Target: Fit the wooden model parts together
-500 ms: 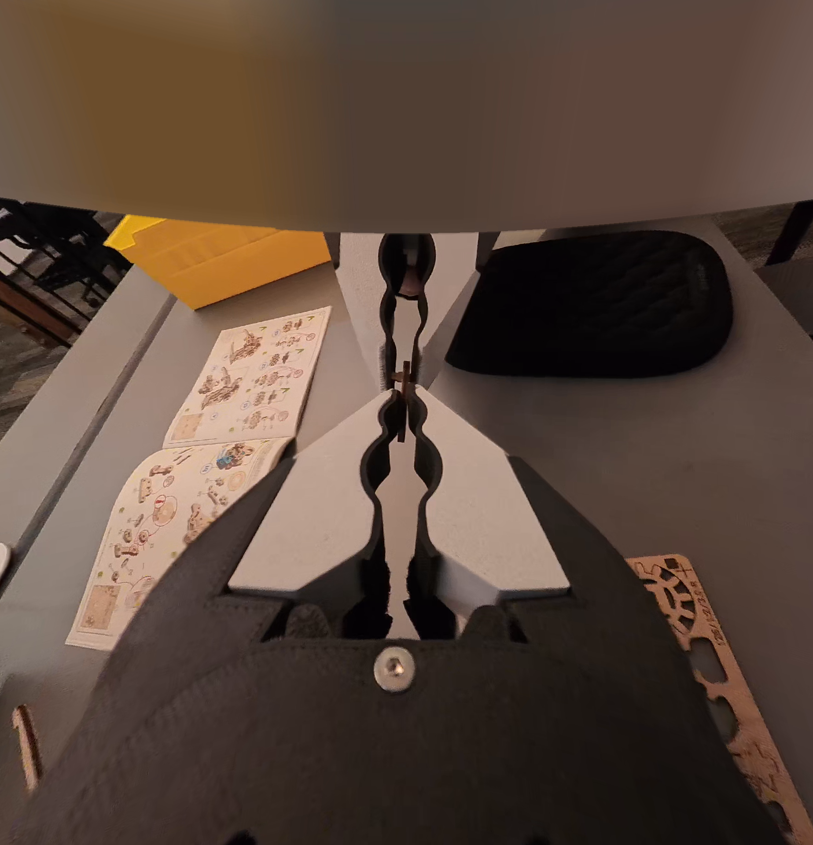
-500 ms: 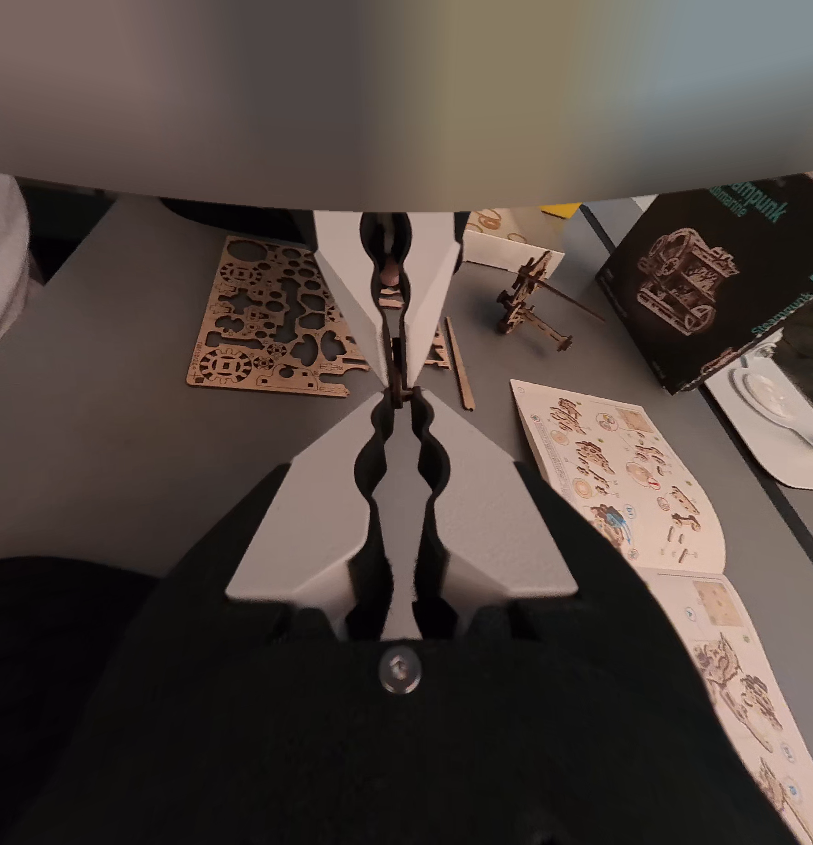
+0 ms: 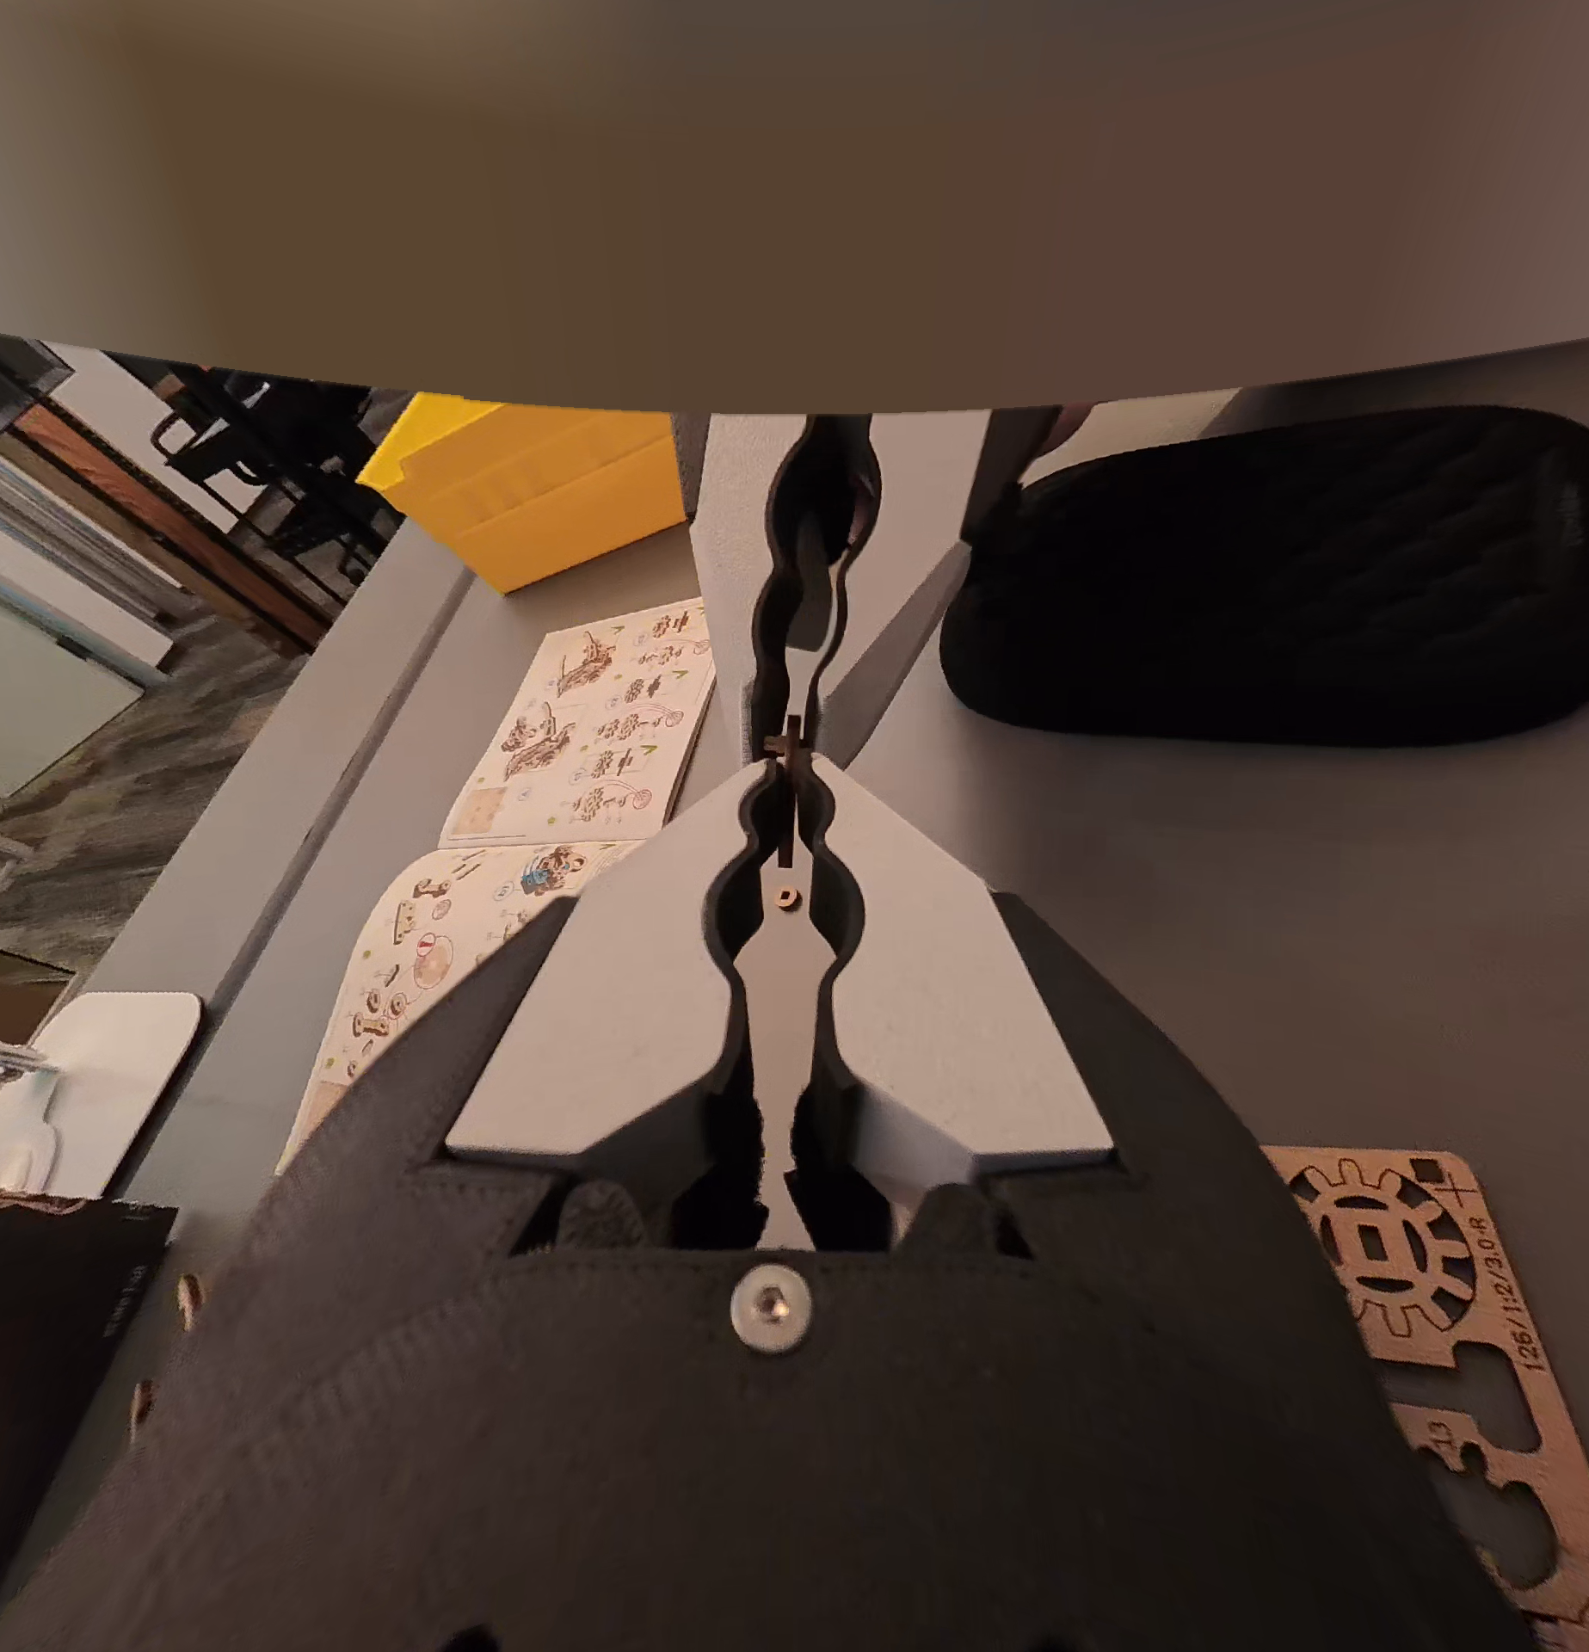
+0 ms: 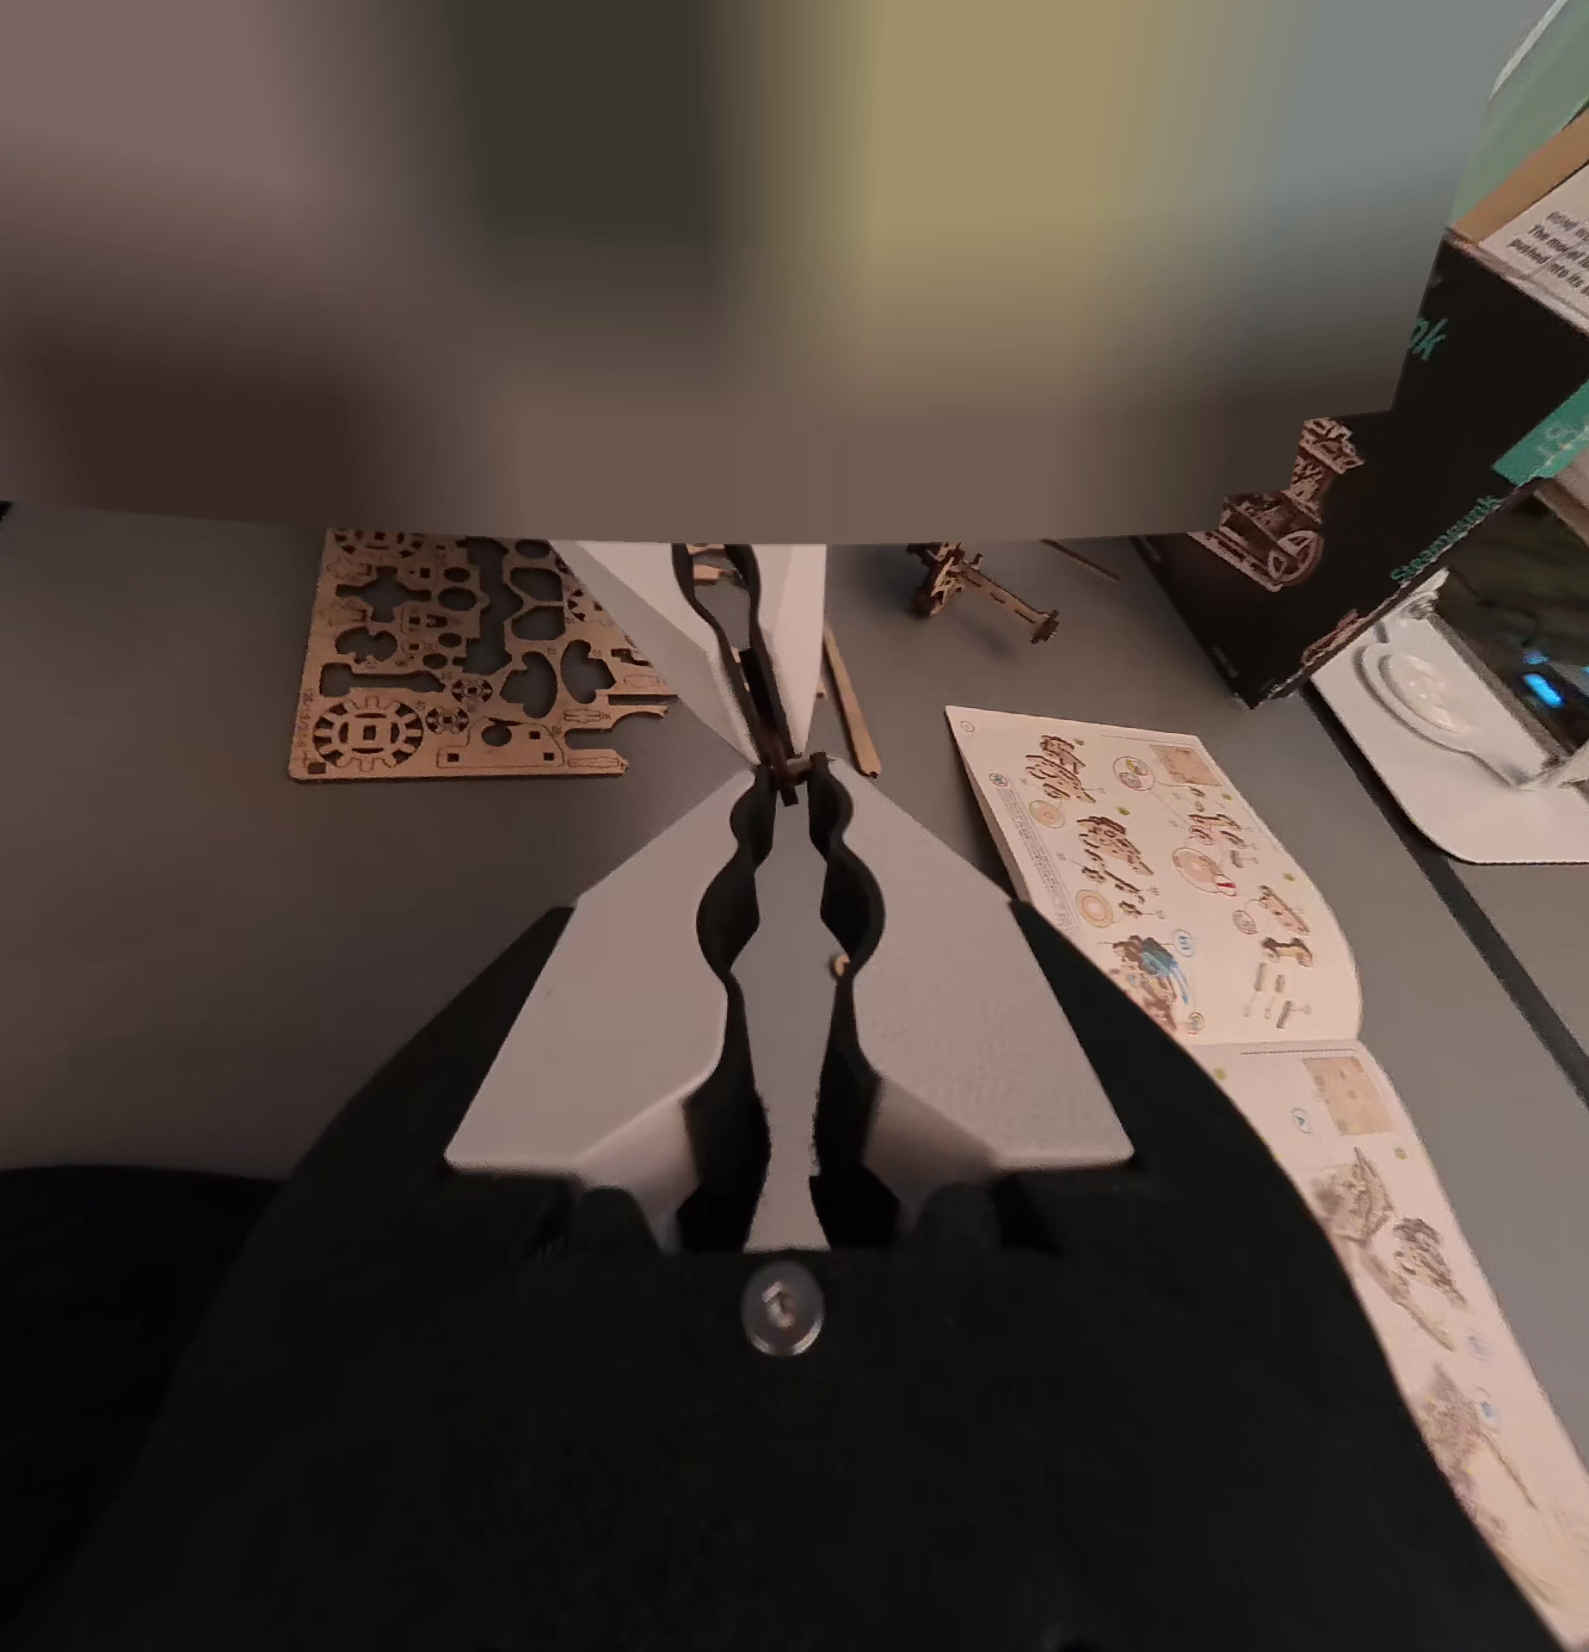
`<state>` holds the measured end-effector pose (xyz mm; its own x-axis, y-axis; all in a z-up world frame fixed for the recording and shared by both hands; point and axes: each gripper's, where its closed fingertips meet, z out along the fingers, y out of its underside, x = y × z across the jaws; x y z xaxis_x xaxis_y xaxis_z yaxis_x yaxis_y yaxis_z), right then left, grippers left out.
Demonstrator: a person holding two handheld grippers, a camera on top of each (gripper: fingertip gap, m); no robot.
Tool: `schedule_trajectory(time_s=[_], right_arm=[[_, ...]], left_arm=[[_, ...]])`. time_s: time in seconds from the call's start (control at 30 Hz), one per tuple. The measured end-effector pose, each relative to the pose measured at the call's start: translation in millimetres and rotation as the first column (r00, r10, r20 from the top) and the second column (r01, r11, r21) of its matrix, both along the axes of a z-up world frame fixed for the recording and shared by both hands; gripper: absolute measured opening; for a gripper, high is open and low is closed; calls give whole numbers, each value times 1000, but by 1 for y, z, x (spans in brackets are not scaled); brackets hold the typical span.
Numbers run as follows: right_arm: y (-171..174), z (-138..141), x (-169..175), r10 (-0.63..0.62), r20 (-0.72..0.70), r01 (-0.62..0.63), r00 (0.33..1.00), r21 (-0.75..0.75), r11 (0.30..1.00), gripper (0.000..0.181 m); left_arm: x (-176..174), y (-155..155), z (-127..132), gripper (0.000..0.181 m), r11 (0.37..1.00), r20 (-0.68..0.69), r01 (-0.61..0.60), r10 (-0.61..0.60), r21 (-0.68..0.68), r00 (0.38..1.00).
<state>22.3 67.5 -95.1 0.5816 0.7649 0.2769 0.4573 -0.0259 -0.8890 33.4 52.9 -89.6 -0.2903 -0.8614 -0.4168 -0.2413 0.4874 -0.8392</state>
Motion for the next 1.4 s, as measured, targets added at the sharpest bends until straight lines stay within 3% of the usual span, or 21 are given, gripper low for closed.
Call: schedule_trajectory(time_s=[0.33, 0.5, 0.67, 0.87, 1.13, 1.27, 1.4], right_arm=[[-20, -14, -6, 148, 111, -151, 983, 19, 988, 6], [-23, -9, -9, 139, 200, -162, 970, 104, 981, 7], [-30, -7, -13, 197, 89, -197, 976, 0, 980, 6], [-17, -3, -7, 119, -5, -119, 993, -54, 991, 5], [3, -5, 2, -51, 123, 41, 991, 86, 995, 5], [1, -1, -1, -31, 133, 9, 991, 167, 986, 6], [-9, -1, -9, 87, 16, -87, 996, 45, 995, 26]], left_arm=[[-6, -19, -14, 1, 985, -92, 142, -151, -93, 984], [-10, -24, -9, 0, 923, -111, 179, -229, -341, 967], [-13, -30, -6, 0, 909, -107, 216, -270, -356, 957], [-7, -17, -3, 0, 953, -83, 142, -170, -267, 982], [0, 3, -6, 2, 957, -105, 8, -40, -290, 994], [-2, 1, -3, 2, 931, -104, 36, -79, -363, 991], [-5, -2, 3, 0, 890, -86, 78, -130, -450, 988]])
